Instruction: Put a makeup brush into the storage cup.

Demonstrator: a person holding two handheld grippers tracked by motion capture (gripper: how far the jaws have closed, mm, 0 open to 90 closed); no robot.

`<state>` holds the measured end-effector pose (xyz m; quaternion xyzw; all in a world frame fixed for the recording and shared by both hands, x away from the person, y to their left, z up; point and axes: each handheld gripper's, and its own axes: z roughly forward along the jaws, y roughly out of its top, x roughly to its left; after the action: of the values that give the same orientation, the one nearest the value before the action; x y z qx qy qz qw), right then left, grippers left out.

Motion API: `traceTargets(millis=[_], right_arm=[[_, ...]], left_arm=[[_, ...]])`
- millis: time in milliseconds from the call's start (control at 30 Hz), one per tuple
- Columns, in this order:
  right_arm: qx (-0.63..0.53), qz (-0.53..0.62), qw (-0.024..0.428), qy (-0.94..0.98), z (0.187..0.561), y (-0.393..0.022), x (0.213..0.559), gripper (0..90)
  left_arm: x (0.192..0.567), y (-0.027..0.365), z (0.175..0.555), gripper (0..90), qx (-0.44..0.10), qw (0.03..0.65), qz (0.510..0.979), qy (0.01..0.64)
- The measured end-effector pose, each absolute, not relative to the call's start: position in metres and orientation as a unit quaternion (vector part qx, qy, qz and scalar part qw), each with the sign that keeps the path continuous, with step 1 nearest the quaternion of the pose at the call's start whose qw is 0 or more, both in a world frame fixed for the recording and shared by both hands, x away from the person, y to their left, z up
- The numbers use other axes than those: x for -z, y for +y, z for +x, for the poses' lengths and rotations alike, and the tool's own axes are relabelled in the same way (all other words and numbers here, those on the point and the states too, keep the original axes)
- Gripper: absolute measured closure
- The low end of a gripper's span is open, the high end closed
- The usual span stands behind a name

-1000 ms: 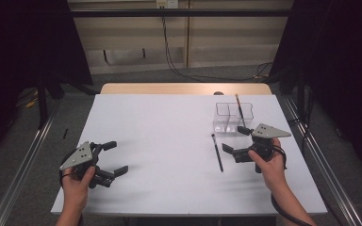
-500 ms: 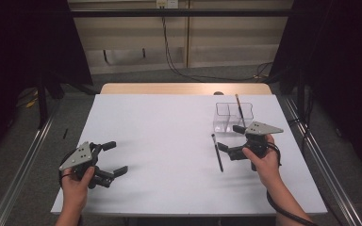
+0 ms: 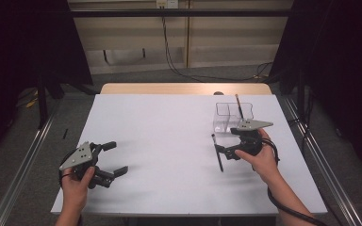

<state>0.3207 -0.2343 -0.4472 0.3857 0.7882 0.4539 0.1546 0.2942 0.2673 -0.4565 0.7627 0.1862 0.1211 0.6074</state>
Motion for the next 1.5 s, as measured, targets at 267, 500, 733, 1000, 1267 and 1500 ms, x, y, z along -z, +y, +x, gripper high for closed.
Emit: traceTargets(millis=[267,500,733,1000,1267,1500], right_arm=[[-0.404,0.405,0.129,0.810,0.330,-0.228,0.444,1.9],[-0.378,0.416,0.116,0.819,0.336,-0.224,0.441,3.4],[-0.349,0.432,0.100,0.826,0.343,-0.221,0.442,6.1],[-0.314,0.435,0.088,0.839,0.350,-0.215,0.443,12.1],[-0.284,0.444,0.078,0.846,0.357,-0.212,0.443,16.8],[-0.277,0.455,0.063,0.844,0.360,-0.209,0.445,26.3]], left_arm=[[0.457,0.267,0.294,0.3,-0.122,0.605,0.765,0.186],[0.457,0.267,0.294,0.3,-0.120,0.605,0.765,0.184],[0.457,0.267,0.294,0.3,-0.120,0.606,0.765,0.184],[0.457,0.267,0.294,0.3,-0.119,0.605,0.765,0.185],[0.458,0.267,0.295,0.3,-0.119,0.605,0.765,0.186],[0.457,0.267,0.294,0.3,-0.118,0.605,0.766,0.183]])
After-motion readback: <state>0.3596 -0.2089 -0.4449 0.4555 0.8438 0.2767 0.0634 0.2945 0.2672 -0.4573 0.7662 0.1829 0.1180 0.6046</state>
